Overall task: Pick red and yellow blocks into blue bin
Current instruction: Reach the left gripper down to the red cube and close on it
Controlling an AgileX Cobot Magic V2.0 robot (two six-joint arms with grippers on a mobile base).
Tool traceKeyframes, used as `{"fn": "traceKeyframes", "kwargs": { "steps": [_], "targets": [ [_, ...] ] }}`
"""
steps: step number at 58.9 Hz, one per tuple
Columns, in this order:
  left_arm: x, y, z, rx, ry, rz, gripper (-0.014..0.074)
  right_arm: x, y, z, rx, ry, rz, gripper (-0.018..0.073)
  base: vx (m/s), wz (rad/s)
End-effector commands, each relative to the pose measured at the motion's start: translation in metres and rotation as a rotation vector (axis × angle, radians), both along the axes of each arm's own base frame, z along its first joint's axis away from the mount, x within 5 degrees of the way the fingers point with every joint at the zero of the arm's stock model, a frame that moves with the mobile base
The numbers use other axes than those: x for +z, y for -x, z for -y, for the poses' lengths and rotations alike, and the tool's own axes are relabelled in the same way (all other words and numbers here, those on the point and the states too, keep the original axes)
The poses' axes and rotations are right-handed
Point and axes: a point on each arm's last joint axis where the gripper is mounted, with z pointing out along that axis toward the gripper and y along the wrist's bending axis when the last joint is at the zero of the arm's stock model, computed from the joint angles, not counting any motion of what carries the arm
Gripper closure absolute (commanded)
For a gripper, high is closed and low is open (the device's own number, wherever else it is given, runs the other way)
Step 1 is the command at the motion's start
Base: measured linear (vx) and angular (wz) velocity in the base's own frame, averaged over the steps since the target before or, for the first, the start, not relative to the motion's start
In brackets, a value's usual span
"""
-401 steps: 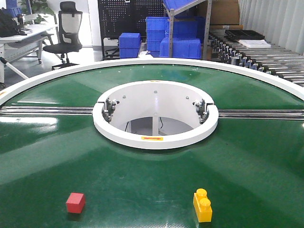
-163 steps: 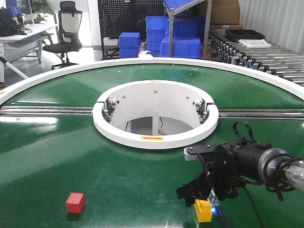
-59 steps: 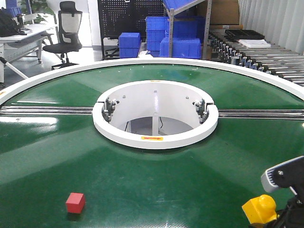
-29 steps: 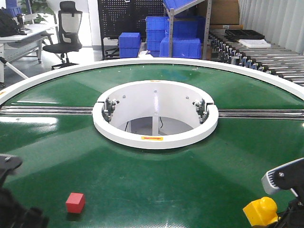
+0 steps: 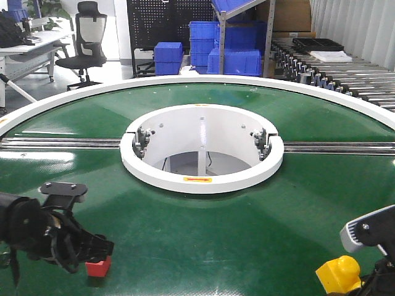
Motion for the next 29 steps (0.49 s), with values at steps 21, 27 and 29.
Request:
{"fn": "traceKeyframes", "kwargs": {
  "steps": [21, 27, 29],
  "targets": [
    [-0.016, -0.057, 0.017, -0.03, 0.001, 0.069, 0.0013, 0.016, -0.002, 0.0, 0.006, -0.02, 0.103, 0.0328, 0.0, 0.0],
    [-0.024, -0.065, 0.019, -0.014, 0.018, 0.058, 0.0033, 0.016, -0.002, 0.0, 0.006, -0.02, 0.103, 0.0328, 0.0, 0.0],
    [-0.026, -0.066, 0.02, -0.013, 0.018, 0.056, 0.0038, 0.016, -0.002, 0.0, 0.006, -0.02, 0.103, 0.0328, 0.0, 0.0]
  ]
}}
